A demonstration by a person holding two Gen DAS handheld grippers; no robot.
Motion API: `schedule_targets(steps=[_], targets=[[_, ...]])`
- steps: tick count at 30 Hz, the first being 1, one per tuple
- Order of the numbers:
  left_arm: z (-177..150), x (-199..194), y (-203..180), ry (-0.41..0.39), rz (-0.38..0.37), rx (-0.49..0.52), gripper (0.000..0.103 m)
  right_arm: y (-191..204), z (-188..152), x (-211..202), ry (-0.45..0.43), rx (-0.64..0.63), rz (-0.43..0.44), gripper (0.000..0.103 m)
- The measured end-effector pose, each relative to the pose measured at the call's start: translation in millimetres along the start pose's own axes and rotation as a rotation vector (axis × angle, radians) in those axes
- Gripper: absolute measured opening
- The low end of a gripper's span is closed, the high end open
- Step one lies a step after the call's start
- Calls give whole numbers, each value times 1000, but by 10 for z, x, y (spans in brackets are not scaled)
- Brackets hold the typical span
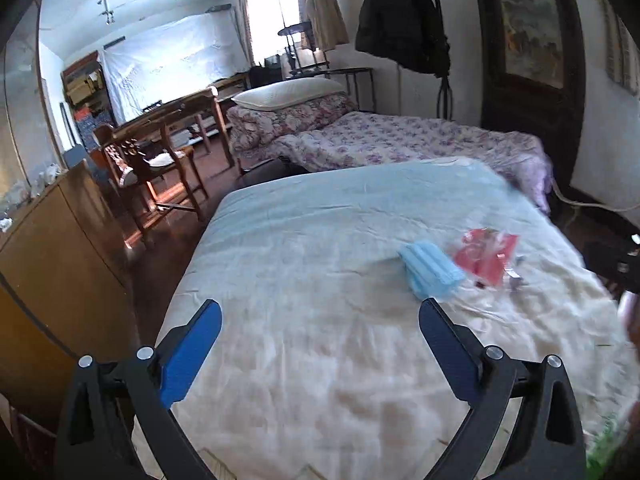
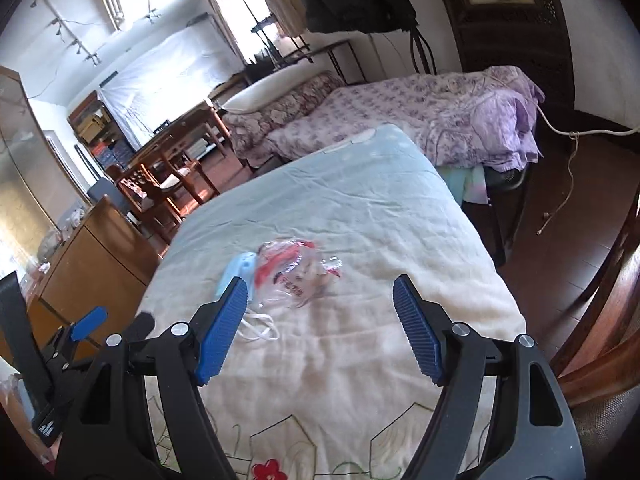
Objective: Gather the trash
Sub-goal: 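Move both tools back over the quilt toward the blue face mask, then lower the left gripper onto the blue face mask and grasp it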
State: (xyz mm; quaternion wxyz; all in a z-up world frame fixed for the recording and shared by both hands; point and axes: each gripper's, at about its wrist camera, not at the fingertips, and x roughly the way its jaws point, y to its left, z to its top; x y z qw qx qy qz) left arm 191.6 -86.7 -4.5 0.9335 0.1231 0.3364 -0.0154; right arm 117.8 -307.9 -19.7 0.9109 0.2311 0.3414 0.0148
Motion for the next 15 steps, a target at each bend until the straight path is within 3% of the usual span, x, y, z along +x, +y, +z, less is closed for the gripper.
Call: schedule_targets(steps=[2, 15], targets=[[-5, 75, -40, 30, 38, 24, 97, 28, -18, 17, 10, -14, -3, 73], [-70, -46, 4, -14, 35, 36, 97, -21, -64, -118, -30, 30, -8, 75]])
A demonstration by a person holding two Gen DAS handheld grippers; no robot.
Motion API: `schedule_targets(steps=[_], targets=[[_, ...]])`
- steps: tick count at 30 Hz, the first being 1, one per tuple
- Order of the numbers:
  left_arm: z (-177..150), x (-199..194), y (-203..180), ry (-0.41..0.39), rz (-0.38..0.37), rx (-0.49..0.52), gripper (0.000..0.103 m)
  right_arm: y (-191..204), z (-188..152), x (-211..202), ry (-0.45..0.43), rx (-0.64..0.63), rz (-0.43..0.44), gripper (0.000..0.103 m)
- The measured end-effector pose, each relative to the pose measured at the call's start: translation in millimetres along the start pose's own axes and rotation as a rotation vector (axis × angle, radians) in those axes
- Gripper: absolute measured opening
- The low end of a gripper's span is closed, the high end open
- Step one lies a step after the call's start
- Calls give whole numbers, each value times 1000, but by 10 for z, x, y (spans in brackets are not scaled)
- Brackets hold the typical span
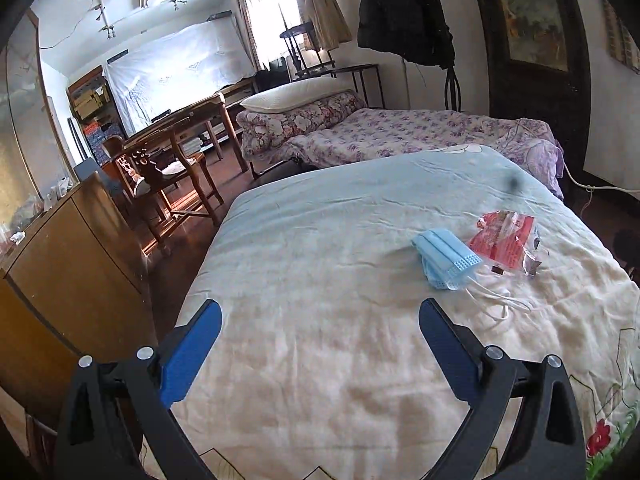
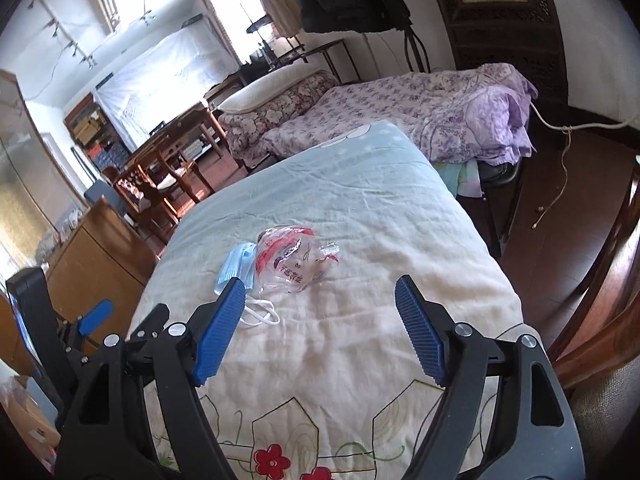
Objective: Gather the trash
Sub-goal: 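Lower the left gripper onto the blue face mask and grasp it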
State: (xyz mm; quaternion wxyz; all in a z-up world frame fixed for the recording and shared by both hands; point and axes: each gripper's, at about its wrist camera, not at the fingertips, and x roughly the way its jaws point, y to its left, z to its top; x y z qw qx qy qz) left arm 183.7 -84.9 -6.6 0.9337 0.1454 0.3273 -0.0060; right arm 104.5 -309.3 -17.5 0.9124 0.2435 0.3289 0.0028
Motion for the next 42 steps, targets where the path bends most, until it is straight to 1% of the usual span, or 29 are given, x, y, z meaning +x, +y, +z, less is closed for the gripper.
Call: schedule_targets(steps=[5, 8, 10, 16, 18, 21, 23, 24, 26, 27, 28, 29, 30, 32, 33, 35, 36, 38, 39, 41, 42], targets=[[24, 50, -4, 25, -7, -16, 97, -77, 9, -2, 6, 33, 9, 75], [60, 119, 13, 46, -26, -30, 97, -96, 7, -8, 7, 47, 16, 75], [115, 192, 62, 63, -55, -59, 97, -81, 3, -5, 9, 43, 17, 75], [300, 466, 304, 103, -217, -264, 97, -63, 7, 22, 15, 34, 11, 76], [368, 561, 324, 112, -290, -325, 97, -86, 11, 36, 21, 48, 11, 76], [437, 680, 257, 136, -382, -359, 97, -109, 15, 54, 28, 62, 9, 76], [468, 774, 158, 169, -441, -351, 97, -118, 17, 80, 35, 64, 3, 76], [476, 853, 73, 202, -461, -327, 97, -113, 17, 96, 39, 61, -2, 76], [459, 949, -18, 239, -435, -293, 97, -108, 12, 104, 40, 57, -11, 76], [435, 1031, -63, 275, -398, -260, 97, -109, 9, 106, 40, 58, -14, 76], [412, 1080, -76, 295, -375, -245, 97, -113, 6, 106, 40, 59, -15, 76], [394, 1113, -73, 307, -357, -234, 97, -119, 4, 107, 39, 61, -17, 76], [395, 1117, -30, 313, -322, -215, 97, -130, 5, 104, 39, 68, -18, 76], [410, 1055, 116, 288, -242, -226, 97, -142, 3, 89, 35, 75, -15, 76], [426, 975, 301, 257, -184, -266, 97, -143, 1, 78, 32, 76, -15, 76], [427, 883, 526, 221, -114, -312, 97, -138, 2, 67, 29, 74, -13, 76], [411, 848, 643, 210, -99, -340, 97, -136, 2, 63, 27, 73, -12, 76], [376, 827, 811, 211, -118, -405, 97, -132, 1, 56, 28, 72, -7, 76], [345, 832, 861, 221, -156, -443, 97, -132, 1, 50, 25, 72, -5, 76], [314, 856, 880, 242, -296, -511, 97, -133, 4, 40, 23, 74, -3, 76], [330, 857, 869, 245, -342, -522, 97, -141, 5, 34, 21, 77, 0, 76]])
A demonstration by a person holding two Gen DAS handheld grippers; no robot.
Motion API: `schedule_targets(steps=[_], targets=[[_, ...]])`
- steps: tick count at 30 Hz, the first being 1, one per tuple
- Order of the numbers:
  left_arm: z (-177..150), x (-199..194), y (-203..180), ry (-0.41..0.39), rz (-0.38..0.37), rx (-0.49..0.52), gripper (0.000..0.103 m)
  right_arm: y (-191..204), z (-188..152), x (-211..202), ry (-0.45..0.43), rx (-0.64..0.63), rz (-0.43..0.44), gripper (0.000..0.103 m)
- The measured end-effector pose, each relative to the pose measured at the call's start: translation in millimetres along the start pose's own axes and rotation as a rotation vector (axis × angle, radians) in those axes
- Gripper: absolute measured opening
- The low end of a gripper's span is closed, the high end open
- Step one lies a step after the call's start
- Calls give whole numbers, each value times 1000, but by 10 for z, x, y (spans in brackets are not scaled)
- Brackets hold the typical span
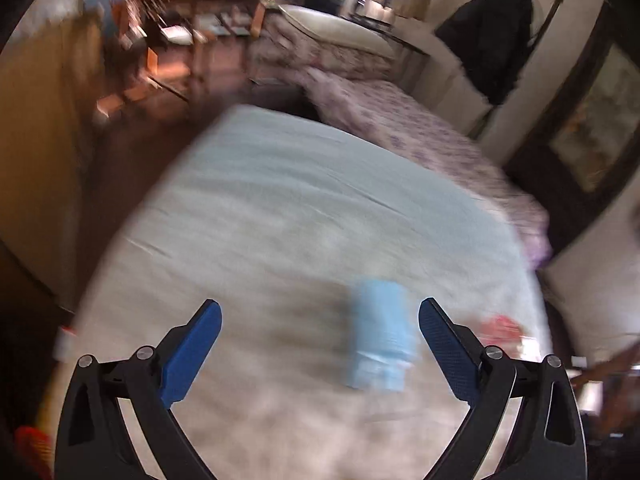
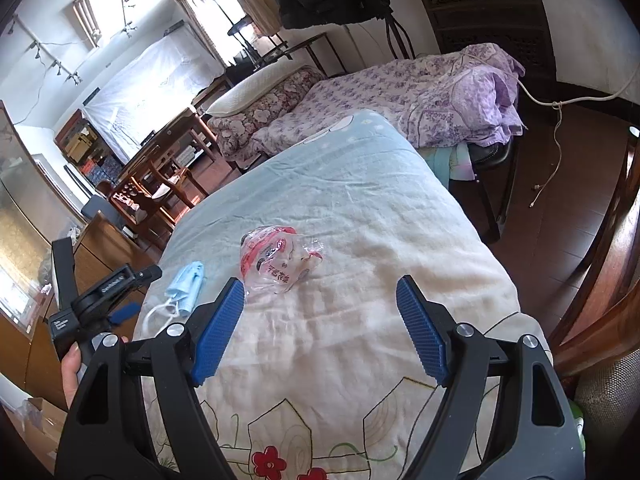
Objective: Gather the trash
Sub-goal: 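Lower the left gripper onto the blue face mask and grasp it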
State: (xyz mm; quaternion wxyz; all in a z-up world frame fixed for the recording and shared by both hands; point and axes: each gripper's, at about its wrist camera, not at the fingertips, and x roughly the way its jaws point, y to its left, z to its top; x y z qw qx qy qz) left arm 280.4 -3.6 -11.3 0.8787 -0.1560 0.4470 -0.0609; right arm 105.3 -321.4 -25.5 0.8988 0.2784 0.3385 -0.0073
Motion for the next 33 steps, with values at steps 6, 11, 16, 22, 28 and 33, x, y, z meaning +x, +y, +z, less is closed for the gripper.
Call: schedule_targets(steps=[6, 11, 16, 22, 28, 33], targets=[[-119, 74, -236, 25, 21, 121, 97, -18, 3, 6, 7, 14, 7, 76], [-178, 317, -181, 105, 59, 112, 97, -18, 1, 1, 6, 14, 8, 76], [-260, 415, -281, 105, 155, 222, 97, -20, 2, 24, 18, 26, 22, 76], [-307, 452, -353, 98, 224, 265, 97, 44, 43, 175, 62, 21, 74, 76], [-299, 298, -305, 62, 221, 225, 97, 137, 128, 518, 134, 83, 130, 76], [-271, 196, -300, 29, 223, 210, 97, 248, 208, 779, 151, 107, 117, 76]])
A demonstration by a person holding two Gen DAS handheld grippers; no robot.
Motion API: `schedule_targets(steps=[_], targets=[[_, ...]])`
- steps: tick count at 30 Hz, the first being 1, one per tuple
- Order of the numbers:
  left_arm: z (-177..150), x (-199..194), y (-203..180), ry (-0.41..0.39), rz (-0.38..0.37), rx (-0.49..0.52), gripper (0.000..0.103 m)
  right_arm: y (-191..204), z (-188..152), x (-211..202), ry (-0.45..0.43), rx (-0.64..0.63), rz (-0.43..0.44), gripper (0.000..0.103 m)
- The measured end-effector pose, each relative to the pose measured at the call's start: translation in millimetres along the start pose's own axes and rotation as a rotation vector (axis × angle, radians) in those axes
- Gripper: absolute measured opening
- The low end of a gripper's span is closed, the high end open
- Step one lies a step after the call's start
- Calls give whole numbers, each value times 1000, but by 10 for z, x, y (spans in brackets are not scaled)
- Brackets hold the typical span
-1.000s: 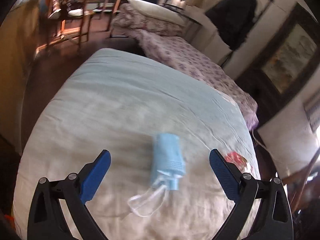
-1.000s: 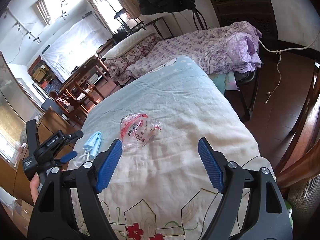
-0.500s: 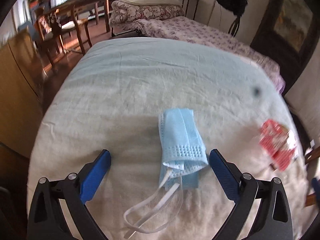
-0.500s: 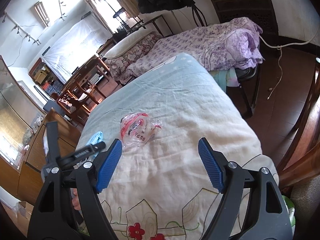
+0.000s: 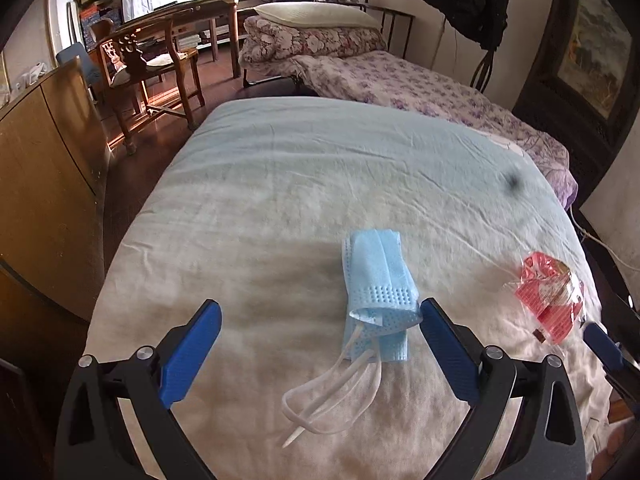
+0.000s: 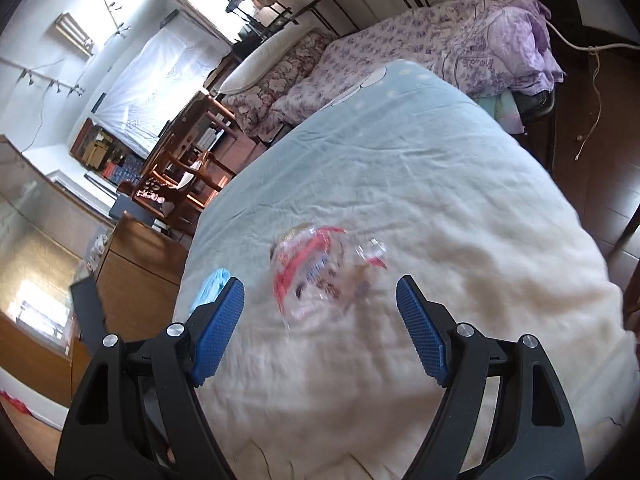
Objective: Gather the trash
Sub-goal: 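Lower the left gripper onto the blue face mask and grasp it, then hold the mask in the left gripper while the right gripper grasps the red-white plastic packet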
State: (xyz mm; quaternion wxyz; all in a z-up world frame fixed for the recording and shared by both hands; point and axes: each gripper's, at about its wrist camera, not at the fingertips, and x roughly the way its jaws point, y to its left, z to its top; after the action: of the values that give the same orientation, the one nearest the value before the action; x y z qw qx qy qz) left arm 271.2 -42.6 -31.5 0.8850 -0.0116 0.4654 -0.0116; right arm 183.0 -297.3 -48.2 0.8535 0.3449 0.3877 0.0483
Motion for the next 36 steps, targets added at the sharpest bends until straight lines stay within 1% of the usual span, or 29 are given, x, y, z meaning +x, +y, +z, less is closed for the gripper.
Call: schedule_targets(steps=[2, 5, 8, 9, 10, 11, 12, 13, 15, 18, 22, 23, 24, 26, 28, 29, 30, 31, 32, 33, 34, 35, 36], targets=[[0, -8, 9, -2, -7, -8, 97, 44, 20, 126, 22, -1, -4, 76], [14, -11, 12, -5, -9, -14, 97, 72, -12, 312, 79, 6, -11, 77], [20, -22, 13, -13, -16, -29, 97, 91, -4, 346, 67, -12, -29, 76], [23, -32, 26, -15, -24, -38, 97, 93, -8, 335, 57, -22, -41, 73], [24, -35, 37, -16, -28, -42, 97, 97, -22, 324, 50, -32, -55, 64], [26, -42, 46, -19, -32, -46, 97, 106, -29, 320, 50, -47, -60, 39], [14, -56, 73, -21, -33, -46, 97, 110, -32, 307, 60, -56, -41, 27], [10, -70, 88, -23, -35, -47, 97, 99, -22, 286, 54, -51, -35, 26], [-2, -94, 102, -28, -41, -51, 97, 93, -13, 204, 33, -49, -24, 21], [-10, -128, 110, -36, -65, -57, 97, 87, -10, -27, -17, -53, 15, 21], [4, -136, 94, -38, -106, -60, 97, 163, -83, -253, -81, -113, -17, 21], [9, -124, 86, -32, -123, -62, 97, 179, -102, -273, -82, -126, -27, 24], [15, -104, 72, -28, -133, -63, 97, 194, -110, -275, -77, -132, -31, 24], [38, -46, 51, -15, -146, -64, 97, 185, -126, -200, -31, -133, -46, 25], [41, 75, 44, 21, -154, -67, 95, 135, -99, -145, 11, -114, -45, 25], [40, 129, 40, 37, -153, -69, 90, 107, -77, -140, 23, -98, -38, 30], [27, 172, 39, 46, -141, -65, 86, 65, -56, -155, 24, -71, -21, 37], [23, 170, 24, 30, -111, -46, 78, 41, -56, -174, 16, -60, -16, 41], [23, 150, -1, 12, -103, -20, 65, 13, -44, -211, -1, -48, -18, 45], [19, 137, -20, 8, -119, -6, 58, 2, -40, -231, -13, -45, -25, 47], [9, 122, -32, 6, -141, -3, 44, 10, -63, -233, -17, -45, -29, 47], [4, 108, -47, 10, -182, -2, 30, 4, -72, -239, -20, -40, -32, 48], [-4, 97, -59, 14, -209, 0, 29, 0, -82, -233, -19, -37, -31, 48]])
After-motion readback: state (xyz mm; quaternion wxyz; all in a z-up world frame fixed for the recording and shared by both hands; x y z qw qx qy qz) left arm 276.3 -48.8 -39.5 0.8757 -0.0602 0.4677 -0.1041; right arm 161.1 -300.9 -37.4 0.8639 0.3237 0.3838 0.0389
